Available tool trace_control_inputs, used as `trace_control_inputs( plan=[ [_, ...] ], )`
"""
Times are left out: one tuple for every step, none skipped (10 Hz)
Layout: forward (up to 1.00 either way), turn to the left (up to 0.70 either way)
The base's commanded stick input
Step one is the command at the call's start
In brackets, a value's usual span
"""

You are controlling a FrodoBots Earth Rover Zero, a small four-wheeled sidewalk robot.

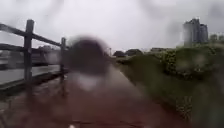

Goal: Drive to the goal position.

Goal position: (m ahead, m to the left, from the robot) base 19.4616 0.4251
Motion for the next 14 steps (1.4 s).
trace_control_inputs(
  plan=[
    [1.0, 0.0],
    [1.0, 0.0],
    [1.0, 0.0],
    [1.0, 0.0],
    [1.0, 0.03],
    [1.0, 0.22],
    [1.0, 0.34],
    [1.0, 0.03],
    [1.0, 0.01],
    [1.0, 0.0],
    [1.0, 0.0],
    [1.0, 0.0],
    [1.0, 0.0],
    [1.0, 0.0]
  ],
)
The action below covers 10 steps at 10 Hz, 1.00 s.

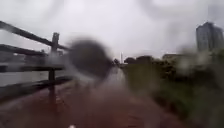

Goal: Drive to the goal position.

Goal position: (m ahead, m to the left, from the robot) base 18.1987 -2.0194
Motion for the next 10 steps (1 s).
trace_control_inputs(
  plan=[
    [1.0, 0.0],
    [1.0, 0.0],
    [1.0, 0.0],
    [1.0, 0.0],
    [1.0, 0.0],
    [1.0, 0.0],
    [1.0, 0.0],
    [1.0, 0.0],
    [1.0, 0.0],
    [1.0, 0.0]
  ],
)
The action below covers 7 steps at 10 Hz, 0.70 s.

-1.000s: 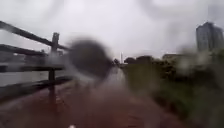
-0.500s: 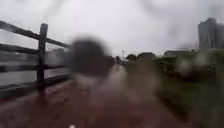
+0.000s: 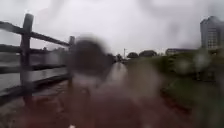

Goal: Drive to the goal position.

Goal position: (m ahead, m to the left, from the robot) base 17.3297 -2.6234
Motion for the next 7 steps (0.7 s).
trace_control_inputs(
  plan=[
    [1.0, -0.07],
    [1.0, -0.16],
    [1.0, -0.01],
    [1.0, 0.0],
    [1.0, 0.0],
    [1.0, 0.0],
    [1.0, 0.0]
  ],
)
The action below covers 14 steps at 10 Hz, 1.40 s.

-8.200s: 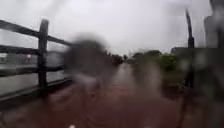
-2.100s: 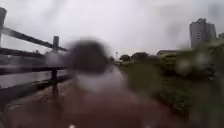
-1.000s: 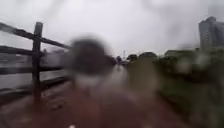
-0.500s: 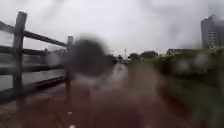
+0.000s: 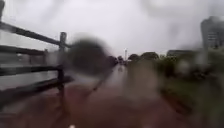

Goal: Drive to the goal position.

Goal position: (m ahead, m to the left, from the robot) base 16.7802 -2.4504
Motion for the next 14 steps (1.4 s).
trace_control_inputs(
  plan=[
    [1.0, 0.0],
    [1.0, 0.0],
    [1.0, 0.0],
    [1.0, 0.0],
    [1.0, 0.0],
    [1.0, 0.0],
    [1.0, 0.0],
    [1.0, 0.0],
    [1.0, 0.0],
    [1.0, 0.0],
    [1.0, 0.0],
    [1.0, 0.0],
    [1.0, 0.0],
    [1.0, 0.0]
  ],
)
